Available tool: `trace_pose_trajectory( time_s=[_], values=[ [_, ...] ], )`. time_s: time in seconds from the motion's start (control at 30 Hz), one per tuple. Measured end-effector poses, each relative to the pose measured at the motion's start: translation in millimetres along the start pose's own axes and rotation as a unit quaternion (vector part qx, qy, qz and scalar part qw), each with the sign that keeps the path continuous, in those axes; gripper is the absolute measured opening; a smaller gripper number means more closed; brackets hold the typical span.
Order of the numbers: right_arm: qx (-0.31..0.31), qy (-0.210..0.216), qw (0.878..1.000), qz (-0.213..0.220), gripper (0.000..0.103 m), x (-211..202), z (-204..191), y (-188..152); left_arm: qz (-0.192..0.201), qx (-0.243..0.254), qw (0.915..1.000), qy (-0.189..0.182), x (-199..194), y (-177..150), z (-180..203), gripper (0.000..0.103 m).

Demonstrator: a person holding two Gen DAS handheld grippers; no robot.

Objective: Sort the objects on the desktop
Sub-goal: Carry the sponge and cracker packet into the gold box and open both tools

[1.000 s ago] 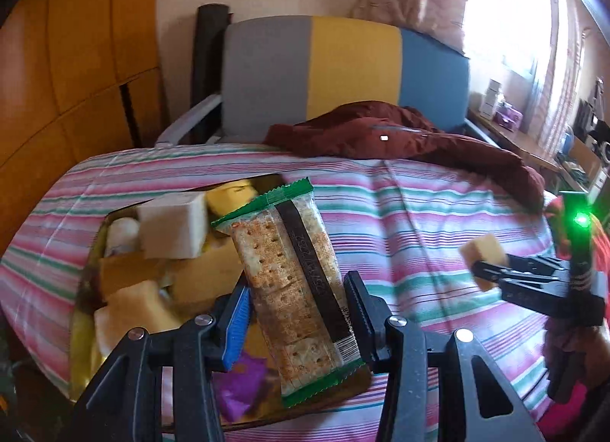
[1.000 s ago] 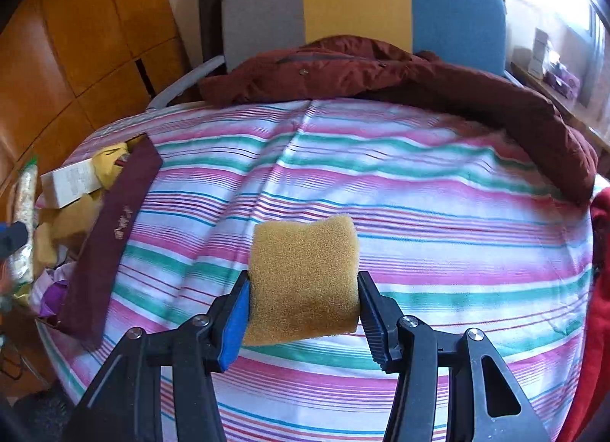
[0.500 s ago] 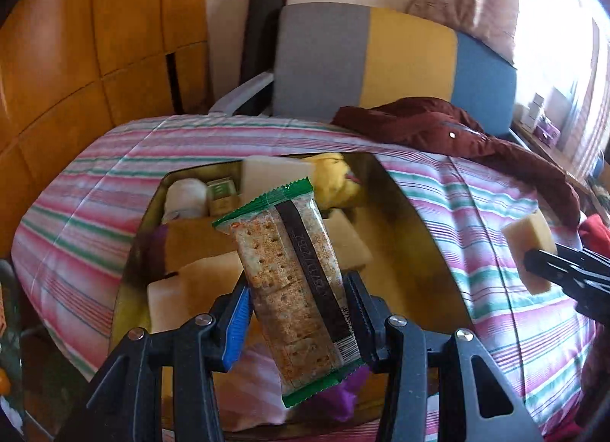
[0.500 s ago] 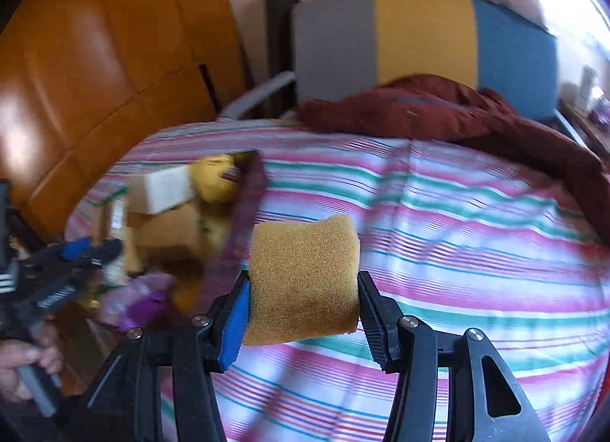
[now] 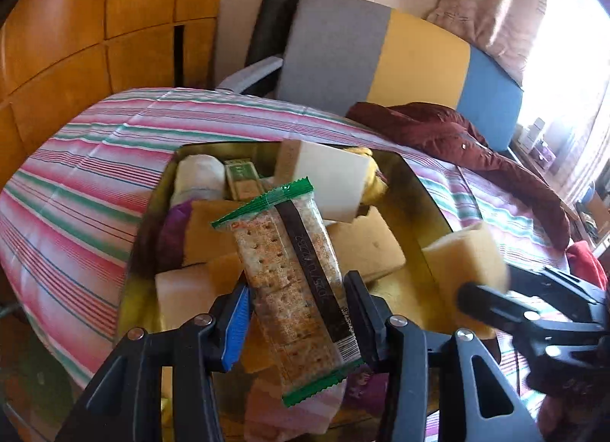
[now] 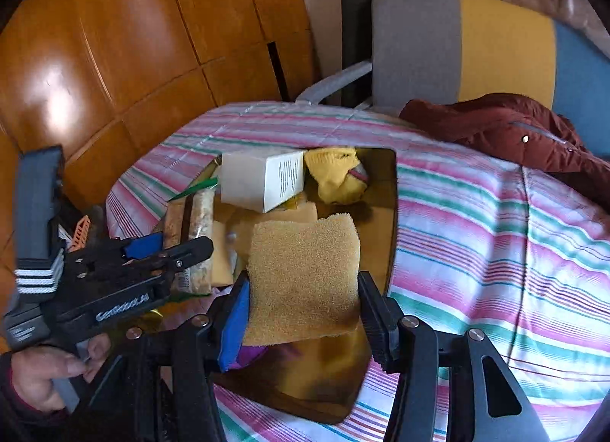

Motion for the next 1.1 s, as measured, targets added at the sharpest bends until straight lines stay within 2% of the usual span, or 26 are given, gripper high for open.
trace_pose_trajectory(
  time_s=[0.23,0.33,0.4,0.7,0.93,1.1],
  values=[
    [0.011,-0.002,1.0,-0.014,0.057,16.3,4.4,-7.3,-0.009,0.009,0.9999,-0.005,5.5,-3.1,5.3,0.049],
    [0.017,-0.002,1.0,-0.017,0.064,19.5,6.6,-9.7,-0.017,0.006,0.9998,-0.013,4.4,-5.0,6.6,0.053],
    [0.021,0.0,1.0,-0.016,0.074,20.4,6.9,-11.0,-0.02,0.006,0.9996,-0.02,2.0,-7.4,9.4,0.057],
    [0.036,-0.007,0.999,0.002,0.074,9.0,11.2,-14.4,0.01,0.015,0.9998,-0.009,-19.0,-6.8,6.3,0.07],
    [0.02,-0.058,0.998,0.02,0.079,-6.3,10.0,-14.5,0.051,0.004,0.9976,0.046,-45.1,5.1,-7.4,0.072],
    [0.019,-0.06,0.998,0.027,0.081,-10.2,1.4,-16.7,0.086,0.003,0.9926,0.086,-67.7,14.2,-14.6,0.072]
  ],
)
Point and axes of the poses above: each gripper's, at about its wrist camera, not at the fingertips, and x roughly the way its jaws point, z to its right, y to its top, the point moved 10 cm from there along x, roughly the way its jaws point, and after that the axes turned 7 degrees about -x, right-handed, at the moved point
